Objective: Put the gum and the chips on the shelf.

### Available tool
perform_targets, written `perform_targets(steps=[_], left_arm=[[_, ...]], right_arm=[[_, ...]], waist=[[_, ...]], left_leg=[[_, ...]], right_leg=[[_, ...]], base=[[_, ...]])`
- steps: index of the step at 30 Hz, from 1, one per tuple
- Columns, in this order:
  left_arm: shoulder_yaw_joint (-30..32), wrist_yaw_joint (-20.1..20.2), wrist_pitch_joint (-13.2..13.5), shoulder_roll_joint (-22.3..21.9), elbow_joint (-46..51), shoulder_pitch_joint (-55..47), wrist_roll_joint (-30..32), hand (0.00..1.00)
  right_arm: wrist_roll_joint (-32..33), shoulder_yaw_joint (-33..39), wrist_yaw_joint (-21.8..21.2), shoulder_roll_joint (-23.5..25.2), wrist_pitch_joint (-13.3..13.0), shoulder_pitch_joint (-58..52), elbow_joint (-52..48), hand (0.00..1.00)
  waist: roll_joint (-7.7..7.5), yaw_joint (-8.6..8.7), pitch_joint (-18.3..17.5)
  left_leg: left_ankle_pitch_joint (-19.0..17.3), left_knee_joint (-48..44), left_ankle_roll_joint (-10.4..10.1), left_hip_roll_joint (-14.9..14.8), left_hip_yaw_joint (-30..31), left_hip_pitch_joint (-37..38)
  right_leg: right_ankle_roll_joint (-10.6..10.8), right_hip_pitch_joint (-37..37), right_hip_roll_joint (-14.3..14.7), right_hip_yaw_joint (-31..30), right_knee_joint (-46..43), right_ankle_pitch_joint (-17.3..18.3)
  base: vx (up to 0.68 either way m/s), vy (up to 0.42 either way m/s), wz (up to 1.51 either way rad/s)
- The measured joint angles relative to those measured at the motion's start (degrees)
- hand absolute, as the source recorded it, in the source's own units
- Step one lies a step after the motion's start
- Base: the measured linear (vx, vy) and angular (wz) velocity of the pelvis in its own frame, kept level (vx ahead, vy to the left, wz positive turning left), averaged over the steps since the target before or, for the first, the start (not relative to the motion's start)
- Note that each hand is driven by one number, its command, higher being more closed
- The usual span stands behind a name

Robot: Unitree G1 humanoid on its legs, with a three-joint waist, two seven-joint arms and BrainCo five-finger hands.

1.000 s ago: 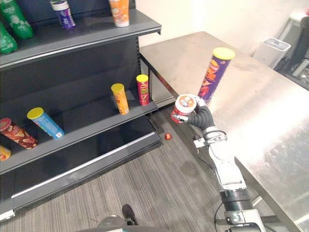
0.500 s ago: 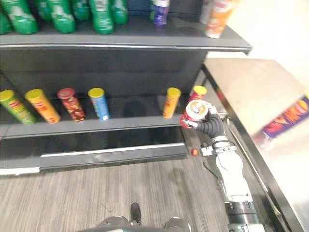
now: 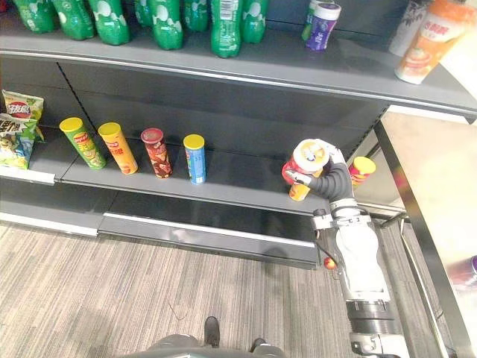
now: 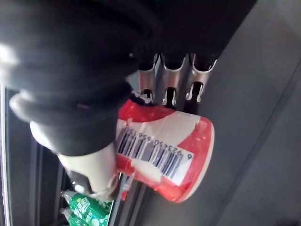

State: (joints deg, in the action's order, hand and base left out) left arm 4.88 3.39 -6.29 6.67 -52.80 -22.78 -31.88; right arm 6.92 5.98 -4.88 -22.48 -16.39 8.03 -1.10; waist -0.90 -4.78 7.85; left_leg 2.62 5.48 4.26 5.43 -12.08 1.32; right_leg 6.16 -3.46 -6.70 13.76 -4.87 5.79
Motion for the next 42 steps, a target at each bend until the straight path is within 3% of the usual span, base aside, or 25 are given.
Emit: perform_targets(steps=[6,12,24,32,37,42], left_arm=[[1.4,0.7,1.2,-0.5,-0.9,0.0,2.1,0.0],[1.7,2.1,1.3,-0.4,-2.0,0.5,4.2,0.0],[1.7,4.2,1.3,0.3,-2.2,0.4,6.4,0.0],[1.1,4.3,0.7,0.6,-2.0,0.6,8.0,0.0],[0.8,4.3,-0.2,0.7,-1.8,0.7,8.0,0.0],[0.3,3.8,-0.3,0.7,-1.0,1.0,8.0,0.0]], right_arm=[[1.0,-2.5,-2.4,0.0,2.2,3.1,-0.3,1.0],[4.8,-4.5,-4.7,-0.2,7.4,8.8,-4.9,1.0],[8.9,-6.0,-3.5,-4.7,12.0,20.7,-4.7,1.0],[8.9,-9.4,0.8,-6.8,15.3,30.7,6.1,1.0],[8.9,-11.1,0.7,-8.7,16.8,34.7,14.5,1.0],[9.4,-11.6,0.6,-9.3,19.3,37.4,25.6,1.0]], waist=[[-0.04,0.25,-0.1],[0.02,1.08,-0.5],[-0.61,1.27,-1.4],[-0.4,0.99,-2.1],[-0.39,0.86,-2.1],[-0.19,-0.32,-1.9]], left_leg=[[-0.1,0.5,-1.8,-2.1,-0.9,0.8],[-0.2,0.5,-1.8,-2.7,-1.8,0.7],[-0.6,0.5,-1.1,-2.3,-2.2,0.4],[-0.1,0.5,-1.2,-2.2,0.4,0.8],[0.6,0.5,-1.4,-1.9,2.1,0.8],[1.1,0.5,-1.8,-1.8,3.7,0.9]], right_leg=[[-1.0,-0.3,1.7,0.0,-0.4,0.4],[-2.4,-0.8,2.3,-0.4,0.9,-0.5],[-2.1,-1.0,2.2,-1.2,2.2,-1.8],[-2.2,-2.4,2.3,0.9,2.8,-1.7],[-2.6,-3.0,2.3,2.7,2.9,-1.4],[-2.8,-3.8,2.3,4.7,3.2,-1.2]], base=[[-0.02,-0.108,-0.07],[-0.02,-0.033,-0.06],[0.01,0.012,-0.03],[0.01,-0.024,0.15],[0.0,-0.021,0.18],[-0.01,-0.023,0.18]])
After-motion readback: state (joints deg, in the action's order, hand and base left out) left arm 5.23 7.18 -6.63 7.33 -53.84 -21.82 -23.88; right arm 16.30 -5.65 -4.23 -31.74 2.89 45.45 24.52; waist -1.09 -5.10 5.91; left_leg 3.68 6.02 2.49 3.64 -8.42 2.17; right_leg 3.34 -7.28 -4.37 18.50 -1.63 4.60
